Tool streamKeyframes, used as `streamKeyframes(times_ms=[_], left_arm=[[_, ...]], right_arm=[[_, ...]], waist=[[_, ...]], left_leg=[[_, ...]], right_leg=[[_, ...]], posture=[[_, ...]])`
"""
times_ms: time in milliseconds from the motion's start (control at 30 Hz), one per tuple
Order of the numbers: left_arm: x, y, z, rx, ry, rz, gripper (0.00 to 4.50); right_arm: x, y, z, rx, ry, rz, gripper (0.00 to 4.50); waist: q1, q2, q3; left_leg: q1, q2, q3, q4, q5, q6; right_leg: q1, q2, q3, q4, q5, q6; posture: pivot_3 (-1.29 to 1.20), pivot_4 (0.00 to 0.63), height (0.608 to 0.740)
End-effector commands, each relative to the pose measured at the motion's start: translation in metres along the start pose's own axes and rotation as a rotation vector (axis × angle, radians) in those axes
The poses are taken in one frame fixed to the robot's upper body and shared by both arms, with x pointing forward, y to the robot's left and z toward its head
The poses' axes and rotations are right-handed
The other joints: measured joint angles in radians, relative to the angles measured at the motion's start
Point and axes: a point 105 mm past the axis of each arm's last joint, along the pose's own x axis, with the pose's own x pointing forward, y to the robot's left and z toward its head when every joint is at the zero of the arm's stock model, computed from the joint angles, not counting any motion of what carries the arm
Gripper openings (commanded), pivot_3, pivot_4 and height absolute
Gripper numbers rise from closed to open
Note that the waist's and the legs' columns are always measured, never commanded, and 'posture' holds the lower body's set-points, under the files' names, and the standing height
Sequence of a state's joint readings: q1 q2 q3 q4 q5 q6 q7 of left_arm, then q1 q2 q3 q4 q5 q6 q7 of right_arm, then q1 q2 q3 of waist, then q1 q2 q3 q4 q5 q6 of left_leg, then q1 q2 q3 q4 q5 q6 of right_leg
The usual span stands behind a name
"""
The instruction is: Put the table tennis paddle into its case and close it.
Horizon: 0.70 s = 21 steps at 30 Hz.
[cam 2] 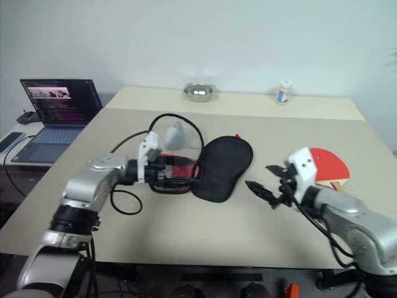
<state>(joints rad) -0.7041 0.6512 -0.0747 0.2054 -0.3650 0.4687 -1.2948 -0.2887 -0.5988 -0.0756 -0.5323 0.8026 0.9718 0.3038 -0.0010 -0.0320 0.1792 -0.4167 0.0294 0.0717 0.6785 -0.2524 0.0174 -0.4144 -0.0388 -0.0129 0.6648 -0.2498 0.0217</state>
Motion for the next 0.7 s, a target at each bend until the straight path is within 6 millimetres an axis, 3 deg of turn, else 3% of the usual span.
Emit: streamKeyframes(times_ms=[33,267,467,700], left_arm=[[-0.013,-0.003,0.024,0.068,-0.059,-0.033,3.91],[-0.032,-0.011,0.021,0.067,-0.039,-0.092,3.91],[-0.042,-0.011,0.026,0.101,-0.03,-0.092,3.91],[-0.04,-0.009,0.029,0.122,-0.038,-0.078,3.91]], right_arm=[[0.024,-0.008,-0.01,0.037,0.049,-0.093,4.5],[0.068,-0.008,-0.031,0.089,0.11,-0.165,4.5],[0.091,0.003,-0.038,0.086,0.129,-0.139,4.5],[0.111,0.011,-0.04,0.043,0.15,-0.112,4.5]], waist=[[0.0,0.0,0.0],[-0.003,0.0,0.0],[-0.006,0.0,0.0],[-0.015,0.0,0.0]], left_leg=[[0.0,0.0,0.0,0.0,0.0,0.0],[-0.002,0.0,0.0,-0.001,0.0,0.0],[-0.003,0.0,0.001,-0.001,0.0,0.0],[-0.003,0.001,0.002,-0.001,0.0,0.0]], right_leg=[[0.0,0.0,0.0,0.0,0.0,0.0],[-0.003,0.002,0.0,0.0,0.0,0.0],[-0.005,0.003,0.001,0.002,0.0,0.0],[-0.005,0.004,0.001,0.003,0.0,0.0]], posture=[[0.0,0.15,0.74],[0.0,0.15,0.74],[0.0,0.15,0.74],[0.0,0.15,0.74]])
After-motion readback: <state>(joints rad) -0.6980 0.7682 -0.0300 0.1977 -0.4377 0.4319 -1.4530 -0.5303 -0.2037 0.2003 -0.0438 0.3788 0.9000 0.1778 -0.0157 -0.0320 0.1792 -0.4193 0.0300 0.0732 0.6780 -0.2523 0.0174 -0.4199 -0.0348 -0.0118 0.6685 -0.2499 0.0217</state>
